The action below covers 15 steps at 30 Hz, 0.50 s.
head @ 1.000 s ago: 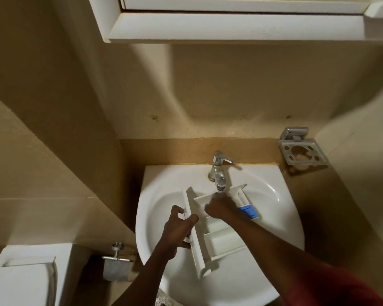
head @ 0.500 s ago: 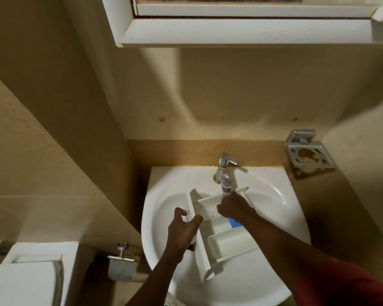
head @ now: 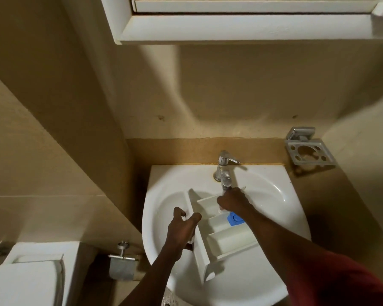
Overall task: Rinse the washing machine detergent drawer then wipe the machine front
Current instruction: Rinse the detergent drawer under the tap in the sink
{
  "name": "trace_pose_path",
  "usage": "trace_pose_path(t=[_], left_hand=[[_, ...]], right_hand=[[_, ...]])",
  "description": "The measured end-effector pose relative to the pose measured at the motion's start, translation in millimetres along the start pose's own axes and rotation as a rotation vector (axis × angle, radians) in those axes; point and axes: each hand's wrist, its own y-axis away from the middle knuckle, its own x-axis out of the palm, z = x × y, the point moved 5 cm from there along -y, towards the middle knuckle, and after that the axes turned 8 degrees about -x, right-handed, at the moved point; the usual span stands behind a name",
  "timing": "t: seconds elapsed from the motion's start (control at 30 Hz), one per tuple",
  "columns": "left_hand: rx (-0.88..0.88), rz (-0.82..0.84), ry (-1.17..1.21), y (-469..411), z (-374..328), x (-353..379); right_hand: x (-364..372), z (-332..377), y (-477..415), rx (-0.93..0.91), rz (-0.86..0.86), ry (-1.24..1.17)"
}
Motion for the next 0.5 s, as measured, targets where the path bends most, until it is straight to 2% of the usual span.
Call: trace_pose_path(t=[0.1, 0.17, 0.23, 0.33, 0.5], left_hand=[[-0.023, -0.010, 0.001, -3, 3, -6], [-0.025, -0.018, -0.004, -6, 3, -7], [-0.027, -0.019, -0.015, -8, 1, -5], [-0.024, 0.006, -0.026, -7, -2, 0], [-0.004, 0.024, -0.054, -7, -6, 8]], right_hand=[[16, 11, 5, -0.174, 0.008, 0.077], [17, 8, 11, -0.236, -0.007, 0.009], [6, -3, 16, -0.192, -0.083, -0.089], [-10, -18, 20, -0.095, -0.223, -0.067], [-7, -1, 29, -0.092, -0.173, 0.020]])
